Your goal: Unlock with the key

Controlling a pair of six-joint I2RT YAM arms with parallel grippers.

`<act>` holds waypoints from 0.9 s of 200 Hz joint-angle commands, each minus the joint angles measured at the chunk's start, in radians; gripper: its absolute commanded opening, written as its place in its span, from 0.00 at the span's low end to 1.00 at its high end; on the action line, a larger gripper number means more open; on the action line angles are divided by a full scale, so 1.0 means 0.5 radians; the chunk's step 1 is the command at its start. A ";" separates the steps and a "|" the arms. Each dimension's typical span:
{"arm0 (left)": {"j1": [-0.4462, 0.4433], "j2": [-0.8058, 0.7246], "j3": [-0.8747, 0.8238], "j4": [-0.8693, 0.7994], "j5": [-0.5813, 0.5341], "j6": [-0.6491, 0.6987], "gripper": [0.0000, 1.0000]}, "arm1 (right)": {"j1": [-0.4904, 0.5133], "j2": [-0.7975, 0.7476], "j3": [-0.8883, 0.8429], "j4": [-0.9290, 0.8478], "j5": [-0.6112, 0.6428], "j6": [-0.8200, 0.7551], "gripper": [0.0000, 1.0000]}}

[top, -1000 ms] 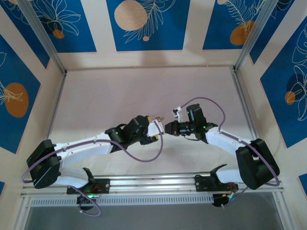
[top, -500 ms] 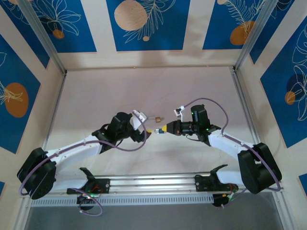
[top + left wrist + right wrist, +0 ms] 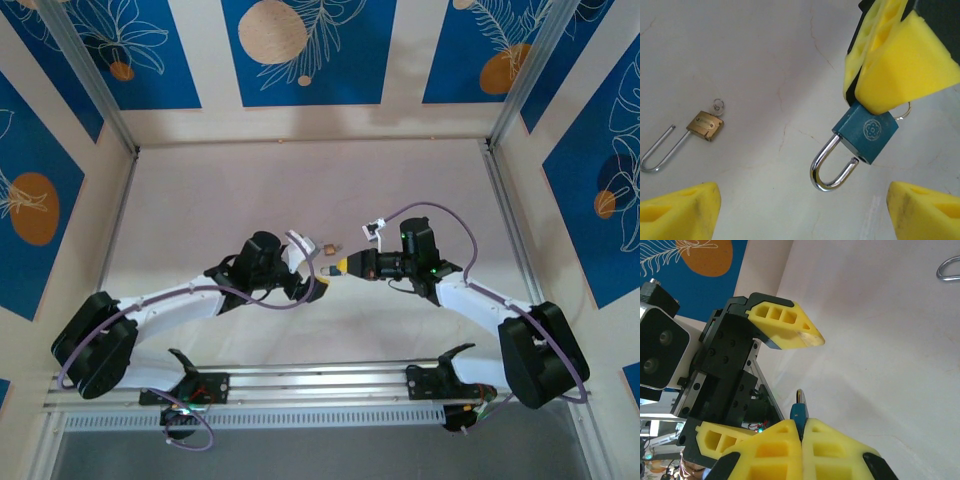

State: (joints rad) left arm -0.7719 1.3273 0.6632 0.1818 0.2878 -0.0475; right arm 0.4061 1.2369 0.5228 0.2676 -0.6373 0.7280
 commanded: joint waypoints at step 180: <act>0.042 0.083 -0.071 0.271 -0.101 -0.064 0.77 | 0.051 -0.115 -0.009 -0.003 -0.045 0.050 0.00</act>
State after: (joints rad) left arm -0.7609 1.3506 0.6418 0.2707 0.2176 -0.0582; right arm 0.4255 1.2045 0.5186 0.2687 -0.6365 0.7433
